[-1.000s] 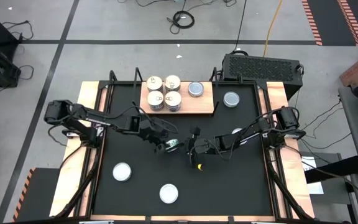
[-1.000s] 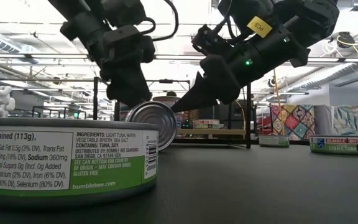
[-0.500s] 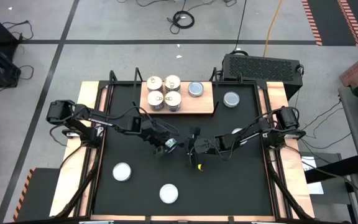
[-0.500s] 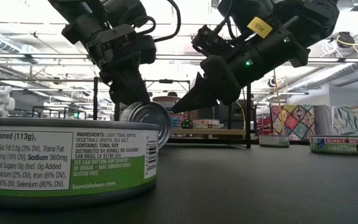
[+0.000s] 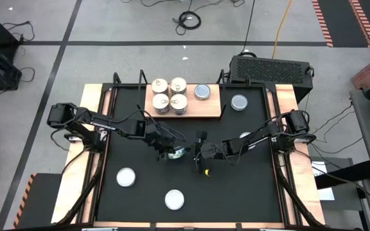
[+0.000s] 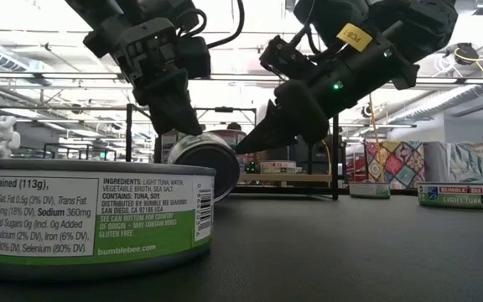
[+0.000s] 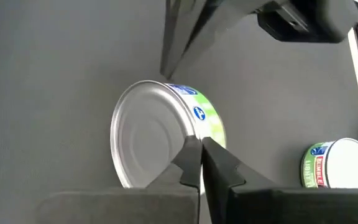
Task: Stack canned seafood by type on shelf
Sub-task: Put the green tuna can on the shelf
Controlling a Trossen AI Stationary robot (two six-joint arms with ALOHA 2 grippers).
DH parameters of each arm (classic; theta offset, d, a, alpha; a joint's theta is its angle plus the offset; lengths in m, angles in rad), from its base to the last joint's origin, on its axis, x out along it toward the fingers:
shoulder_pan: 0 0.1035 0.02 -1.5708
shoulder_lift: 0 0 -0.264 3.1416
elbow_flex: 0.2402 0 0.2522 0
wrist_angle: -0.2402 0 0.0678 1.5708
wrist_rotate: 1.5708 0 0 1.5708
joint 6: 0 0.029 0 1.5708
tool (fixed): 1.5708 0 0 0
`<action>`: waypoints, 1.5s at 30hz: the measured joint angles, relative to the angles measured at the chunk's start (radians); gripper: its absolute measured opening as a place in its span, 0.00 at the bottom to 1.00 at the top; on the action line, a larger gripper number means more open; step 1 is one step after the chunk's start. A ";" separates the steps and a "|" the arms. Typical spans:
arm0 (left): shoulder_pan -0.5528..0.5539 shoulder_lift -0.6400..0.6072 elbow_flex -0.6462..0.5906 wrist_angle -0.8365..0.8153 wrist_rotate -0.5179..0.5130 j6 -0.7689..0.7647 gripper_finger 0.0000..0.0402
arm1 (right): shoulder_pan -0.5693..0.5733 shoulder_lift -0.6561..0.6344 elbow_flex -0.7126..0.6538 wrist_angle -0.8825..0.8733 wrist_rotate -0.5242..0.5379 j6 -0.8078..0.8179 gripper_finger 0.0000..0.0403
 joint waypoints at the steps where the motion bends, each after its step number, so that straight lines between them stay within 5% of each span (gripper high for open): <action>1: -0.002 0.000 0.000 0.000 0.000 0.000 0.01 | 0.000 -0.005 0.000 -0.013 0.001 -0.006 0.00; 6: -0.027 -0.001 0.009 -0.014 -0.028 0.005 0.00 | 0.006 -0.104 0.000 -0.144 0.063 -0.020 0.00; 15: -0.132 0.000 0.177 -0.224 -0.229 0.089 0.00 | 0.074 -0.383 -0.026 -0.525 0.176 0.009 0.00; 28: -0.220 0.010 0.380 -0.268 -0.539 0.261 0.00 | 0.120 -0.723 -0.324 -0.580 0.194 0.201 0.00; 45: -0.020 0.286 0.645 -0.264 -0.540 0.627 0.00 | 0.118 -0.828 -0.390 -0.577 0.237 0.223 0.00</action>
